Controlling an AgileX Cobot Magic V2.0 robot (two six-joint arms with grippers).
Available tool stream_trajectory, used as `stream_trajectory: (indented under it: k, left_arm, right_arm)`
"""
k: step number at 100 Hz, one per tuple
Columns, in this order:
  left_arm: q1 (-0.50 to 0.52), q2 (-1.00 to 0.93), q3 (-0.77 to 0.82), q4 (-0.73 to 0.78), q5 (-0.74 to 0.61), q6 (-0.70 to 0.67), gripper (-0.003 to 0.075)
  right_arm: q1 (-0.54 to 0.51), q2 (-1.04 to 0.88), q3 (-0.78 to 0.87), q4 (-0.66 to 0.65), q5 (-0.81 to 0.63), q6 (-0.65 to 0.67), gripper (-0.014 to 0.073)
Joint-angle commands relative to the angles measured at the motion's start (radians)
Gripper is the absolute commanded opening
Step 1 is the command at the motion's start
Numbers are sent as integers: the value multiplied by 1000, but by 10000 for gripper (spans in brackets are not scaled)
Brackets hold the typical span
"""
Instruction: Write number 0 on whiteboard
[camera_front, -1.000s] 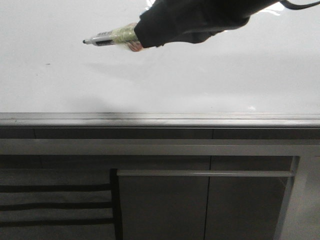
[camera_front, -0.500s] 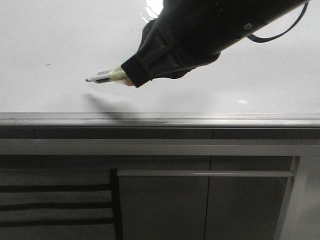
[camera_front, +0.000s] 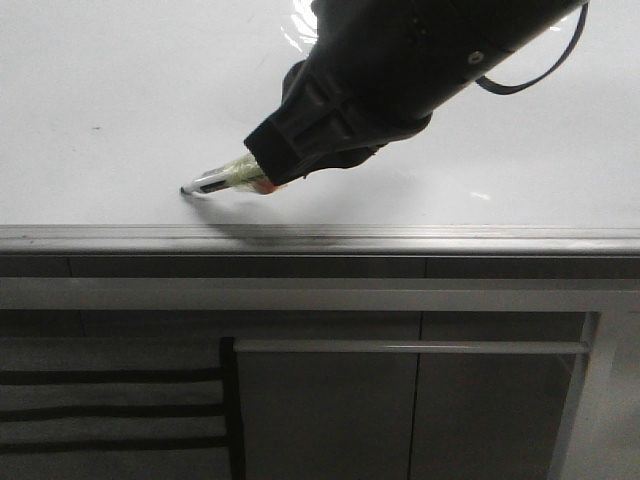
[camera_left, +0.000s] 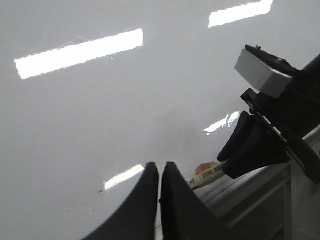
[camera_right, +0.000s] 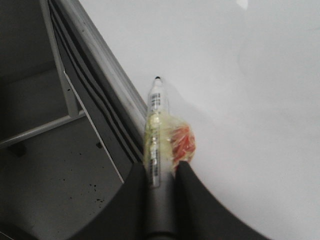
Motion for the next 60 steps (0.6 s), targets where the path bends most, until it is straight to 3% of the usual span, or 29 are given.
stream_trajectory:
  k: [1, 36, 60]
  left_arm:
    - [-6, 5, -28, -1, -85, -2, -20]
    - [-6, 5, -28, -1, -85, -2, -20]
    - [-6, 5, -28, -1, -85, -2, -20]
  right_arm:
    - [-9, -24, -38, 4, -59, -5, -76]
    - [-14, -35, -38, -5, -152, -5, -76]
    - [-60, -69, -36, -5, -120, -5, -76]
